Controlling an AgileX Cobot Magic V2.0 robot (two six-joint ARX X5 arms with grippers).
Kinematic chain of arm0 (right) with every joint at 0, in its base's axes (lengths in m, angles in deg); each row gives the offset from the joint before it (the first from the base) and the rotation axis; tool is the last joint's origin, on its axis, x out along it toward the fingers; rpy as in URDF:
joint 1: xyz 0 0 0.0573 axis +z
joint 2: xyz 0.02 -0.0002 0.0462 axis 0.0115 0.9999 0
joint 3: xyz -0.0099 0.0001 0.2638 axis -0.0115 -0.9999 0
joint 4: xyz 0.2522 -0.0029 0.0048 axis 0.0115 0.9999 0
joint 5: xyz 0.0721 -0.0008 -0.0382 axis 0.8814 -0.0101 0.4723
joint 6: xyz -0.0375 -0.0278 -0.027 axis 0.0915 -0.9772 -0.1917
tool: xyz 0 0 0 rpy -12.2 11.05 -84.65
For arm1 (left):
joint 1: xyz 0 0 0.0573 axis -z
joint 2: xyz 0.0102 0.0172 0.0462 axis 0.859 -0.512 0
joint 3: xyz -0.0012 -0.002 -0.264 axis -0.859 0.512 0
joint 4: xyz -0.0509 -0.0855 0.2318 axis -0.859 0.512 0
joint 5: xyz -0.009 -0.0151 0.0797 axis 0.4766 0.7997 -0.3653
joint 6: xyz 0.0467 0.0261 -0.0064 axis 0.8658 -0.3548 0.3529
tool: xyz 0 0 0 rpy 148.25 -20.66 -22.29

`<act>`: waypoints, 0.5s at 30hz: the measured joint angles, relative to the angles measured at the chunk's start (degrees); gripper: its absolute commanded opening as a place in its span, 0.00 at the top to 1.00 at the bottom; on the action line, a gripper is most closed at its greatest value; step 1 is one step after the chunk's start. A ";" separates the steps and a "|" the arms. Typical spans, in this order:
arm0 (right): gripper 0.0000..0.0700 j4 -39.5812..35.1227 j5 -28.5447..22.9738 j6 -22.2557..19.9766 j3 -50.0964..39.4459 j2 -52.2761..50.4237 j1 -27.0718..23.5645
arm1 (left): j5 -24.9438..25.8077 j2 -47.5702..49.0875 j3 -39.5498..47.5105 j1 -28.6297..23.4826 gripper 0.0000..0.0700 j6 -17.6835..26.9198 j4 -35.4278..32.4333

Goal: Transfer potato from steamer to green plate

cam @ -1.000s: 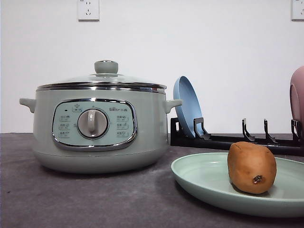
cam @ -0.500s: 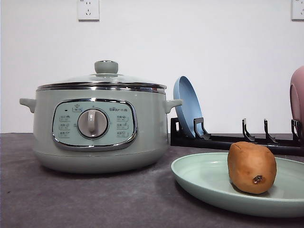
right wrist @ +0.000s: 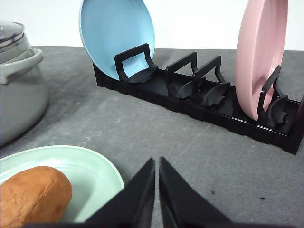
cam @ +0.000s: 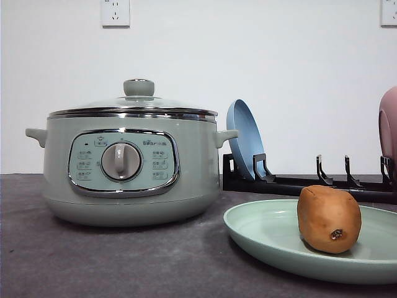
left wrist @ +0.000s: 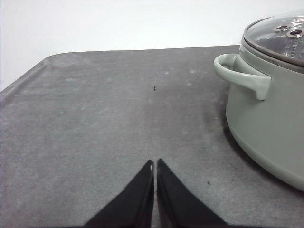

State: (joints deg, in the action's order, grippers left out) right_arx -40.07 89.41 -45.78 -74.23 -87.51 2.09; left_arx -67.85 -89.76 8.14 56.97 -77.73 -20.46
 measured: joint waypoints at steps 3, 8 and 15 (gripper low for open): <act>1.00 0.00 0.00 0.00 0.00 0.00 0.00 | 0.00 0.00 -0.02 0.00 1.00 0.01 0.00; 1.00 0.00 0.00 0.00 0.00 0.00 0.00 | 0.00 0.00 0.00 0.00 1.00 0.00 0.00; 1.00 0.00 0.00 0.00 0.00 0.00 0.00 | 0.00 0.00 0.00 0.00 1.00 -0.01 0.00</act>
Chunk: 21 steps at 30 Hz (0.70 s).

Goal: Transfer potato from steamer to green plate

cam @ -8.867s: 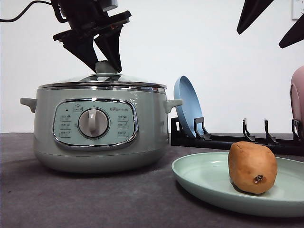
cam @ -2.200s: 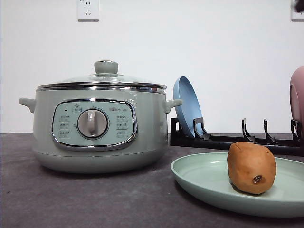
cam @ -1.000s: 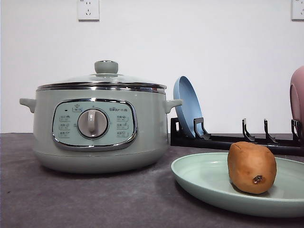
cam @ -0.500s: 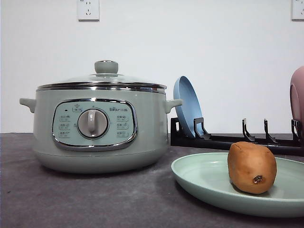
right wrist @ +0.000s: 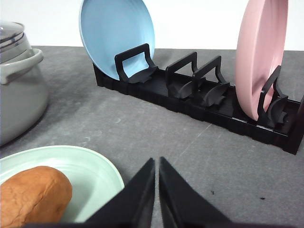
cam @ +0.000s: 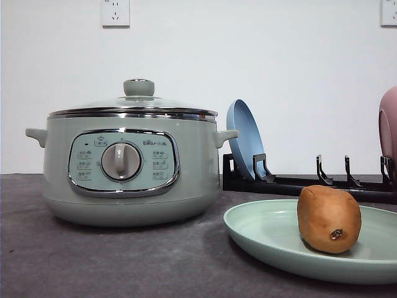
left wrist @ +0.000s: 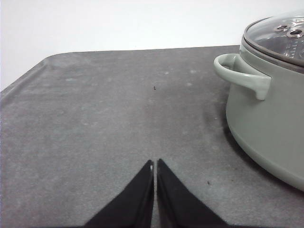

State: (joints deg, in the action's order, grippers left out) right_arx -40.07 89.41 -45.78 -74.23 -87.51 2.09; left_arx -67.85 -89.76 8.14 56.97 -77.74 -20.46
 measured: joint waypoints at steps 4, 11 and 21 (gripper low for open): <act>1.00 0.00 0.00 0.00 0.00 0.00 0.00 | 0.00 0.00 0.00 0.00 1.00 0.02 0.00; 1.00 0.00 0.00 0.00 0.00 0.00 0.00 | 0.00 0.00 0.00 0.00 1.00 0.02 0.00; 1.00 -0.02 0.00 0.00 0.00 0.00 0.00 | 0.00 0.00 0.00 0.00 1.00 0.01 0.00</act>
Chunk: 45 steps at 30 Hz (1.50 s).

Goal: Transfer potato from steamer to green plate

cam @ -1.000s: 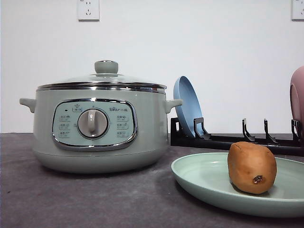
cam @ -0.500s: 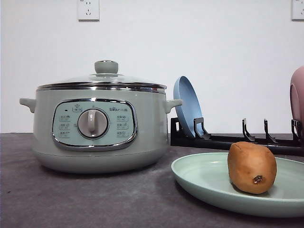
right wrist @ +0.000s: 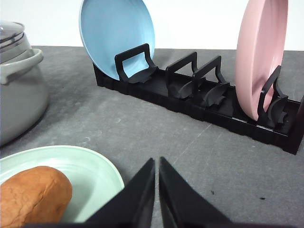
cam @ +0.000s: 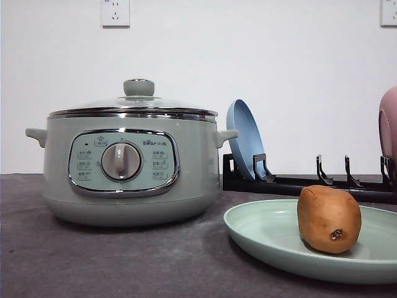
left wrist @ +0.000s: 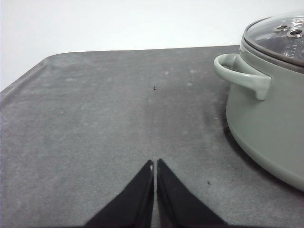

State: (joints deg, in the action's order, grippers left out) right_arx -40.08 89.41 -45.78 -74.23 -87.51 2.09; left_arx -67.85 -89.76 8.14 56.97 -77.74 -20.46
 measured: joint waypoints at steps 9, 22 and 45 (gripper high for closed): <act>1.00 0.01 0.00 0.02 0.00 0.00 0.00 | 0.00 0.00 0.00 0.00 1.00 0.00 0.00; 1.00 0.01 0.00 0.00 0.00 0.00 0.00 | 0.00 0.00 0.00 0.00 1.00 0.02 0.00; 1.00 0.00 0.00 0.00 0.00 0.00 0.00 | 0.00 0.00 0.00 0.00 1.00 0.00 0.00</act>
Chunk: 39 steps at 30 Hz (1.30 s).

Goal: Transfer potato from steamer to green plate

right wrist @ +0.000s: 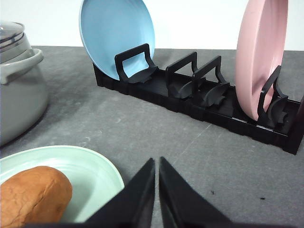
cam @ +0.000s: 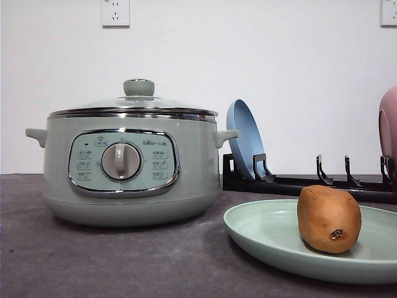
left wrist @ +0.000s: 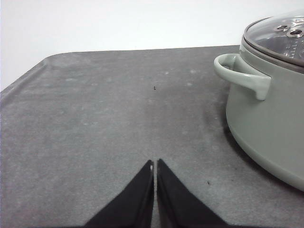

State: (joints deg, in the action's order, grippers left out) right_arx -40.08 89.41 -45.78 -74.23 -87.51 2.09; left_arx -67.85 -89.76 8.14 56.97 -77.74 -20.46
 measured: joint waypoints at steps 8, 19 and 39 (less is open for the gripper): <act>1.00 0.00 0.00 0.00 0.00 0.00 0.00 | 0.00 0.00 0.00 0.00 1.00 0.00 0.00; 1.00 0.01 0.00 0.00 0.00 0.00 0.00 | 0.00 0.00 0.00 0.00 1.00 0.00 0.00; 1.00 0.00 0.00 0.00 0.00 0.00 0.00 | 0.00 0.00 0.00 0.00 1.00 0.00 0.00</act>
State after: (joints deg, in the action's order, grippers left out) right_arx -40.09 89.41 -45.78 -74.23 -87.51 2.09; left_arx -67.85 -89.76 8.14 56.97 -77.74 -20.46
